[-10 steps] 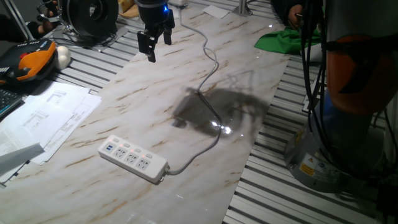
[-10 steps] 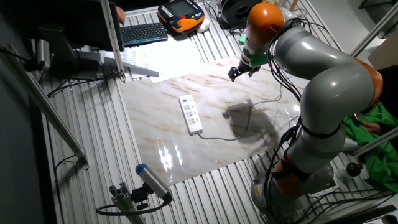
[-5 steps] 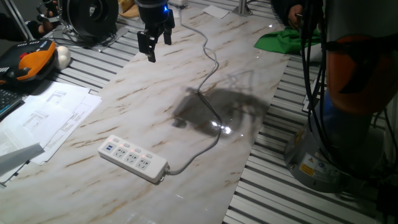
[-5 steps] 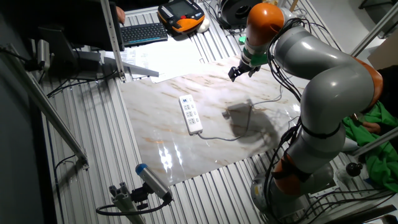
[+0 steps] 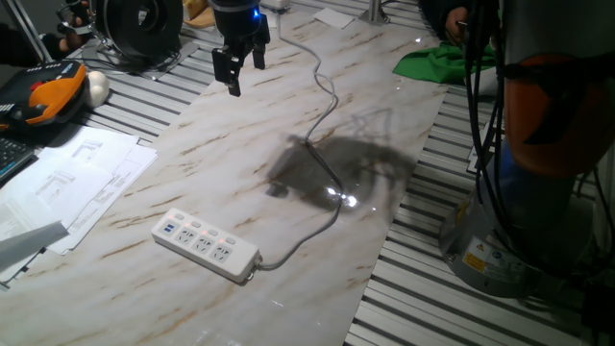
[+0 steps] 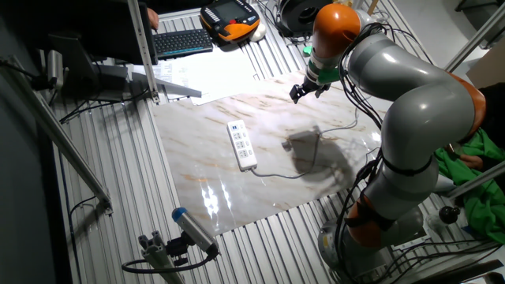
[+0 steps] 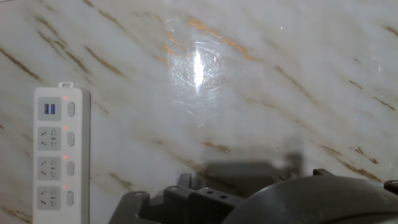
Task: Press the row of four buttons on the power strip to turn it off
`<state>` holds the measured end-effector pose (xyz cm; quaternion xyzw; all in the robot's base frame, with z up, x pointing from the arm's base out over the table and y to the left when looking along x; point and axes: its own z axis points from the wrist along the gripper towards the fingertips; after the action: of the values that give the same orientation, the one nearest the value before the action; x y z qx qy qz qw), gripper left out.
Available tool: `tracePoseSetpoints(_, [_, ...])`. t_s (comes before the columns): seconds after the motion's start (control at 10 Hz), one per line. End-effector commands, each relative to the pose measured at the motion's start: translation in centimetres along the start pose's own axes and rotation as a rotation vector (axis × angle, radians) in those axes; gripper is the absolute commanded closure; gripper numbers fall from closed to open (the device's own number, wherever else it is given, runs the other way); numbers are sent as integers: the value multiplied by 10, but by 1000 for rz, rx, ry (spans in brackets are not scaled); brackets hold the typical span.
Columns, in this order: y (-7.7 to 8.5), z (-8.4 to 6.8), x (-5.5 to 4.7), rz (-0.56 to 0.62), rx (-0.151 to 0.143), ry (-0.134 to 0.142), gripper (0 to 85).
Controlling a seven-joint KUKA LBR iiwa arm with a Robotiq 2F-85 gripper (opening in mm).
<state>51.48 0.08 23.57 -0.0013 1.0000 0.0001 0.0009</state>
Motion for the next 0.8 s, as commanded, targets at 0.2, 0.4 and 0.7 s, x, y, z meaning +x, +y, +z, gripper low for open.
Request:
tracePoseSetpoints(0.2, [0,0,0,-329,94,303,850])
tracePoseSetpoints(0.4, [0,0,0,-346,91,305,850])
tracePoseSetpoints(0.7, [0,0,0,-352,89,305,850])
